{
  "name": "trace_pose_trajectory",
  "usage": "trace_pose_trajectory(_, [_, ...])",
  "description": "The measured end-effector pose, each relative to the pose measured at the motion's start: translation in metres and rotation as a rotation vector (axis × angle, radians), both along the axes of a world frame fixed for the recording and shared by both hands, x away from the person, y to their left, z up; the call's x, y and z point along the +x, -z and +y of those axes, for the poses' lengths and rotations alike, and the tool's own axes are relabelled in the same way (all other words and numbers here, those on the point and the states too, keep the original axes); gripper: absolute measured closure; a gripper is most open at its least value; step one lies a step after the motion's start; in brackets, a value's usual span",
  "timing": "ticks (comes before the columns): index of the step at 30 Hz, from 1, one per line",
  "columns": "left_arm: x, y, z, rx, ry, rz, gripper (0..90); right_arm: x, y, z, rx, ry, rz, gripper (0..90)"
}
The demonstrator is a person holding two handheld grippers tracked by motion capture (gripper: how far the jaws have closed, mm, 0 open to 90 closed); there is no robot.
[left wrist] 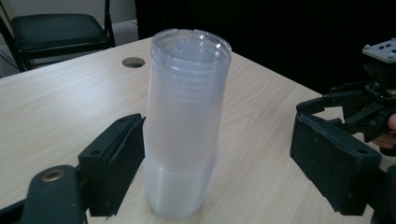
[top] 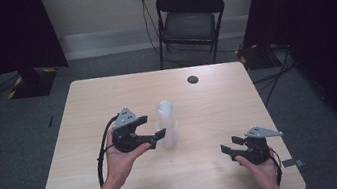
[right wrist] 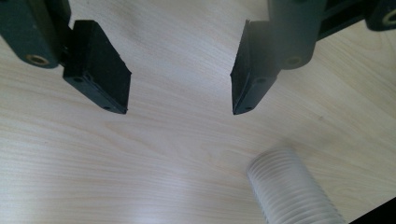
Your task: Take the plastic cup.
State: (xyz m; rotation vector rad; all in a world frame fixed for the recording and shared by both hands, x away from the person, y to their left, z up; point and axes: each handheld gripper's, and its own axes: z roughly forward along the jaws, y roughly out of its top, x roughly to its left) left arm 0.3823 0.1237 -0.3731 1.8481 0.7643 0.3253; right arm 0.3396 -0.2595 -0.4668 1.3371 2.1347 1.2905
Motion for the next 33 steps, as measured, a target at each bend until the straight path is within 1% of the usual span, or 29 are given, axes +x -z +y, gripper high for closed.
trace_pose_trajectory(2, [0.003,-0.002,-0.003,-0.004,-0.003,-0.011,17.7,0.000,0.000,0.000,0.000,-0.001,0.002,37.6])
trace_pose_trajectory(3, [0.005,-0.003,-0.004,0.008,-0.002,-0.013,17.7,0.000,0.000,0.001,-0.001,-0.003,0.001,37.6])
trace_pose_trajectory(4, [0.007,-0.004,-0.006,0.015,-0.010,-0.017,17.7,0.000,0.000,0.001,-0.002,-0.004,0.000,37.5])
trace_pose_trajectory(7, [0.013,-0.005,-0.010,0.020,0.004,-0.017,17.6,0.000,0.000,0.001,-0.004,-0.006,-0.003,37.1])
trace_pose_trajectory(8, [0.014,-0.006,-0.011,0.014,0.001,-0.027,17.6,0.000,0.001,0.002,-0.004,-0.007,-0.002,37.1])
trace_pose_trajectory(10, [0.018,-0.006,-0.014,-0.003,0.006,-0.028,17.7,0.000,0.001,0.002,-0.005,-0.010,0.001,37.1])
trace_pose_trajectory(13, [0.025,-0.005,-0.017,0.001,0.014,-0.028,17.1,0.000,0.001,0.002,-0.004,-0.010,0.001,37.1])
trace_pose_trajectory(14, [0.025,-0.005,-0.017,0.001,0.014,-0.028,16.5,0.000,0.001,0.002,-0.004,-0.010,0.001,37.1])
trace_pose_trajectory(16, [0.030,-0.004,-0.021,0.007,0.004,-0.040,16.3,0.000,0.001,0.003,-0.004,-0.014,0.000,37.0])
trace_pose_trajectory(19, [0.038,-0.003,-0.026,0.008,0.002,-0.040,16.3,0.000,0.002,0.004,-0.006,-0.016,0.007,37.0])
trace_pose_trajectory(22, [0.045,0.000,-0.032,0.005,0.013,-0.016,16.3,0.000,0.002,0.004,-0.004,-0.009,0.007,37.0])
trace_pose_trajectory(24, [0.048,0.004,-0.035,0.020,0.018,-0.006,16.4,-0.001,0.001,0.003,-0.001,-0.007,-0.001,37.0])
trace_pose_trajectory(25, [0.048,0.007,-0.036,0.031,0.013,-0.015,17.1,-0.001,0.001,0.002,-0.002,-0.006,-0.002,37.0])
trace_pose_trajectory(27, [0.049,0.009,-0.037,0.029,0.008,-0.012,18.1,-0.001,0.001,0.002,0.001,-0.005,0.000,37.0])
trace_pose_trajectory(28, [0.051,0.013,-0.039,0.025,0.009,-0.002,18.2,-0.001,0.001,0.001,0.000,-0.005,0.002,37.0])
trace_pose_trajectory(31, [0.049,0.017,-0.043,0.056,0.010,0.009,20.1,-0.002,0.001,0.000,0.001,-0.004,0.003,37.0])
trace_pose_trajectory(33, [0.046,0.017,-0.045,0.089,0.006,-0.005,19.8,-0.002,0.001,0.000,0.004,-0.006,-0.005,37.0])
